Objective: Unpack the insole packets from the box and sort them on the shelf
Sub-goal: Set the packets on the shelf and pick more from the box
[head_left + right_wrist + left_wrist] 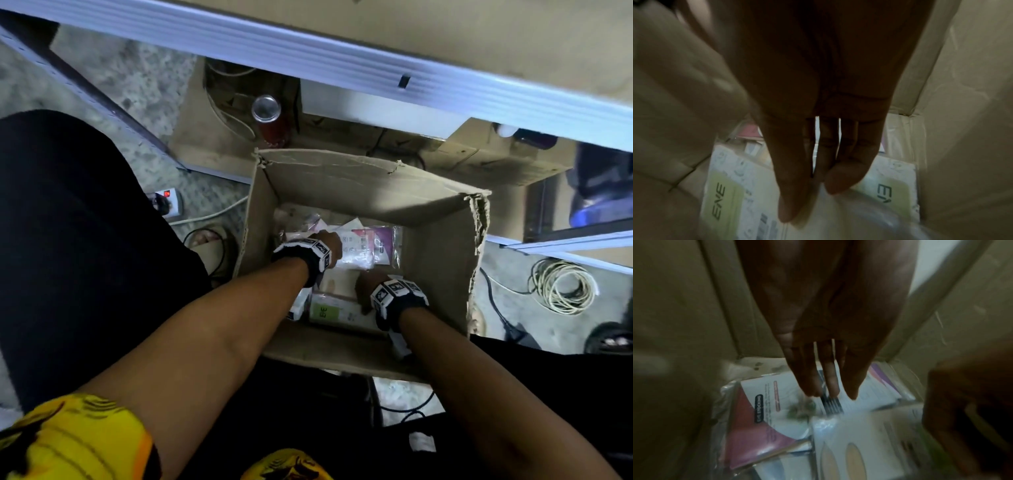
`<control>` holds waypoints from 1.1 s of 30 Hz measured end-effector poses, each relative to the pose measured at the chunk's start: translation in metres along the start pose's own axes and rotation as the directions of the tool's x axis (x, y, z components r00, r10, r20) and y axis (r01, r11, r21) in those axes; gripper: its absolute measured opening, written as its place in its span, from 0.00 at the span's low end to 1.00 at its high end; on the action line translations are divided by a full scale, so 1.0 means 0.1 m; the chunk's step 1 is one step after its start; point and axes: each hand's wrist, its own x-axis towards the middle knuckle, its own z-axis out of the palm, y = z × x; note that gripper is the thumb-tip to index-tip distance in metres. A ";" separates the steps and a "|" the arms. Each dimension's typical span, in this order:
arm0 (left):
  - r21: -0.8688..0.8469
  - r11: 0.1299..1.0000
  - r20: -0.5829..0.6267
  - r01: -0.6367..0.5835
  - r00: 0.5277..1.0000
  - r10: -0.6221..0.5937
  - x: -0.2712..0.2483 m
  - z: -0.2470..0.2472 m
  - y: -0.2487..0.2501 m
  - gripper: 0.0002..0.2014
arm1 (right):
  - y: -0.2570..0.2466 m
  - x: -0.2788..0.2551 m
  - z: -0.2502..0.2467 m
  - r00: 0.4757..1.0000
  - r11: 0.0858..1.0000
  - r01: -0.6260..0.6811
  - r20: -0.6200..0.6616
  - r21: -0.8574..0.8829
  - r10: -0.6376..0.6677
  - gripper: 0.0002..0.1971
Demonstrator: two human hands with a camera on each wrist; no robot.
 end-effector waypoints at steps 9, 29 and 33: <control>0.149 0.987 -0.028 -0.058 0.998 0.063 0.07 0.26 0.18 0.18 | 0.00 -0.06 -0.03 0.996 0.993 0.083 0.040 -0.087 -0.079 0.39; 0.040 0.994 -0.133 0.104 0.986 -0.098 0.08 -0.17 -0.06 0.19 | 0.01 -0.01 0.02 0.995 0.994 0.071 0.068 -0.077 -0.066 0.28; 0.051 0.990 -0.119 0.133 0.985 -0.126 0.14 -0.20 -0.17 0.20 | 0.06 0.05 0.04 0.993 0.992 0.107 0.060 -0.070 -0.102 0.33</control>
